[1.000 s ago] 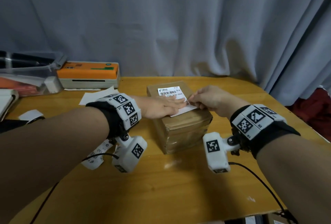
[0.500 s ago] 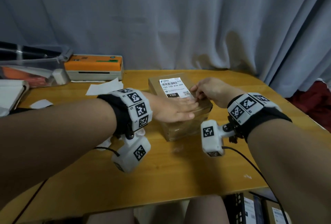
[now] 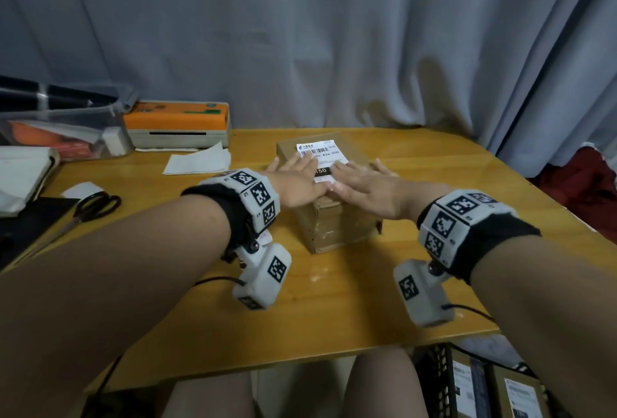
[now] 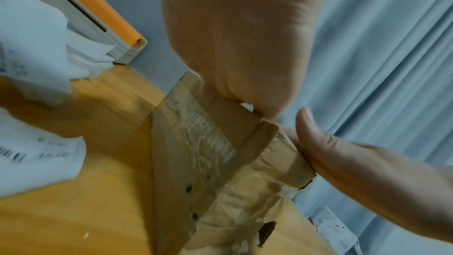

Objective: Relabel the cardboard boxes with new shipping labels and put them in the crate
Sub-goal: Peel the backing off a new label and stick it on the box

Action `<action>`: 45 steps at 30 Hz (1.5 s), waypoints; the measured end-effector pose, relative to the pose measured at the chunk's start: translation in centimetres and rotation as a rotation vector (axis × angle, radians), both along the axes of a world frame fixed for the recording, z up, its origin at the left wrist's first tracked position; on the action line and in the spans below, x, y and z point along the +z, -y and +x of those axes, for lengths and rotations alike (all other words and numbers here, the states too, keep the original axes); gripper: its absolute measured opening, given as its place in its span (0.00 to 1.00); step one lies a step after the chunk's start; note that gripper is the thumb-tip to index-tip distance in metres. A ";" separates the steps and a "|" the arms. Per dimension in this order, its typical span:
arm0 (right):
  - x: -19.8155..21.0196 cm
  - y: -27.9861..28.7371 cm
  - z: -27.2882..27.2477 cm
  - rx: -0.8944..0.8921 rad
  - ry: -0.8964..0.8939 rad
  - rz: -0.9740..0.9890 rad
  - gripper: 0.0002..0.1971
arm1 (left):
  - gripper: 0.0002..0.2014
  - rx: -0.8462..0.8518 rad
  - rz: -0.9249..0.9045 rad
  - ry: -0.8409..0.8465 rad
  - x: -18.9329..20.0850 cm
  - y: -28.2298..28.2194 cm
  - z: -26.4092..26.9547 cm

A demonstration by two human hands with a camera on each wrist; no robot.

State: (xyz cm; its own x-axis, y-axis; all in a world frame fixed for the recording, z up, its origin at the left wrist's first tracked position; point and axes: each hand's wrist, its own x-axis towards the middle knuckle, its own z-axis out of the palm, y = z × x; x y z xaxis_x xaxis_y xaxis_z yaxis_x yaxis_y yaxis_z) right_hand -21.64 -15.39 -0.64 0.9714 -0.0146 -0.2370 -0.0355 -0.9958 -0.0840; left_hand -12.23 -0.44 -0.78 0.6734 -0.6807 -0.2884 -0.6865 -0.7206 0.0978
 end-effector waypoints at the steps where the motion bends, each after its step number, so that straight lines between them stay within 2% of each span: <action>1: 0.2 0.6 -0.1 -0.040 -0.008 -0.022 0.31 | 0.33 0.007 0.012 0.001 0.1 0.1 0.0; 3: 0.4 1.2 -0.1 -0.114 -0.013 -0.048 0.30 | 0.34 0.011 0.020 0.005 0.1 0.2 -0.2; 5: 0.2 0.5 -0.1 -0.108 -0.011 -0.040 0.30 | 0.33 0.019 0.018 0.002 0.1 0.1 -0.1; 8: -0.1 -0.6 -0.1 -0.033 0.016 0.025 0.29 | 0.33 0.009 0.033 -0.003 0.3 -0.1 0.3; 13: 0.7 0.5 0.0 -0.123 0.093 0.162 0.24 | 0.34 -0.002 0.047 0.008 0.8 -0.4 -0.1; 16: 1.4 -0.3 0.9 -0.053 0.169 0.021 0.19 | 0.29 -0.102 -0.011 0.045 1.3 -0.4 -0.9; 18: 2.0 -0.9 1.3 0.027 0.205 -0.025 0.15 | 0.28 -0.168 -0.057 -0.042 1.5 -0.6 -1.4; 20: 2.5 -1.3 1.7 0.069 0.210 -0.042 0.18 | 0.29 -0.200 -0.044 -0.105 1.6 -0.9 -1.3; 22: 2.9 -1.4 2.3 0.069 0.184 -0.061 0.20 | 0.30 -0.212 0.004 -0.085 1.7 -1.0 -0.5; 27: 3.7 -0.5 3.5 0.048 0.059 0.130 0.13 | 0.32 -0.190 0.185 -0.012 2.5 -0.3 2.4; 30: 4.0 0.0 3.7 0.011 0.046 0.230 0.11 | 0.31 -0.124 0.224 0.059 2.6 0.0 4.3; 33: 3.9 0.4 3.5 0.016 0.045 0.259 0.13 | 0.32 -0.020 0.222 0.140 2.5 -0.3 5.7; 35: 3.4 0.8 3.1 0.017 0.030 0.272 0.17 | 0.35 0.039 0.208 0.168 2.5 -0.6 6.0; 39: 2.3 0.9 2.6 -0.017 0.004 0.286 0.24 | 0.39 0.000 0.172 -0.017 3.4 -0.3 3.1; 45: 1.7 -1.6 4.3 -0.093 0.061 0.090 0.20 | 0.26 -0.111 0.038 -0.102 4.1 0.3 3.7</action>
State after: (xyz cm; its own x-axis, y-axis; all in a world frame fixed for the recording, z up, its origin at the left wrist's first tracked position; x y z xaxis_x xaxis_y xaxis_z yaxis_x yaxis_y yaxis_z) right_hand -17.30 -13.78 1.01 0.9795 -0.0868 -0.1820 -0.1195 -0.9769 -0.1772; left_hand -8.50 -0.79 3.28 0.5602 -0.7368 -0.3785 -0.7501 -0.6451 0.1456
